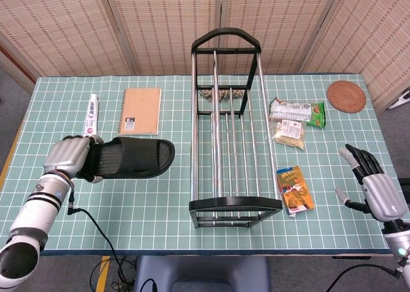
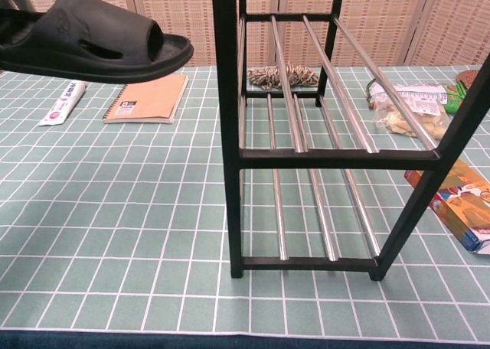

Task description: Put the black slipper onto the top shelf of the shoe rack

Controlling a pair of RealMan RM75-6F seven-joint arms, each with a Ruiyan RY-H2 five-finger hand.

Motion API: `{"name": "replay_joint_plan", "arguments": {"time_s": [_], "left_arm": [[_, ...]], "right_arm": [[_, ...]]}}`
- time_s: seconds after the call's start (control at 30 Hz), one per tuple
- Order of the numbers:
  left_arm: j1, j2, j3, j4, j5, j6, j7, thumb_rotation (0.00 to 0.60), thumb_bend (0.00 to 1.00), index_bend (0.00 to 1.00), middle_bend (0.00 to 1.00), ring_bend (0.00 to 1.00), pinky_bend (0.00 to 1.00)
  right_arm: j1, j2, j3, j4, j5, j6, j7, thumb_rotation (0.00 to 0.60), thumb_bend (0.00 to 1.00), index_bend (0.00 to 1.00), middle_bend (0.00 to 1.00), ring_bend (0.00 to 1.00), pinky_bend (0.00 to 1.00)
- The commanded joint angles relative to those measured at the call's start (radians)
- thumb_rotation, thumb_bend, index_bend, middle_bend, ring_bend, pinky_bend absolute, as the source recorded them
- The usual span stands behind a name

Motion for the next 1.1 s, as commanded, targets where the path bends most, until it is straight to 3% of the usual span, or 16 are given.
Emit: {"name": "replay_joint_plan", "arguments": {"time_s": [0.03, 0.63, 1.1], "left_arm": [[-0.037, -0.031, 0.000, 0.018, -0.033, 0.014, 0.024, 0.600, 0.15, 0.42, 0.30, 0.18, 0.14], [-0.199, -0.121, -0.037, 0.073, -0.252, 0.100, 0.119, 0.600, 0.15, 0.43, 0.31, 0.18, 0.14], [-0.233, -0.167, -0.070, 0.073, -0.313, 0.162, 0.152, 0.600, 0.15, 0.43, 0.31, 0.18, 0.14]], "right_arm": [[-0.001, 0.003, -0.001, 0.003, -0.003, 0.004, 0.008, 0.600, 0.34, 0.00, 0.00, 0.00, 0.00], [0.019, 0.017, -0.021, 0.032, -0.023, -0.031, 0.113, 0.600, 0.34, 0.00, 0.00, 0.00, 0.00], [0.014, 0.022, -0.026, 0.040, -0.045, 0.005, 0.155, 0.600, 0.34, 0.00, 0.00, 0.00, 0.00]]}}
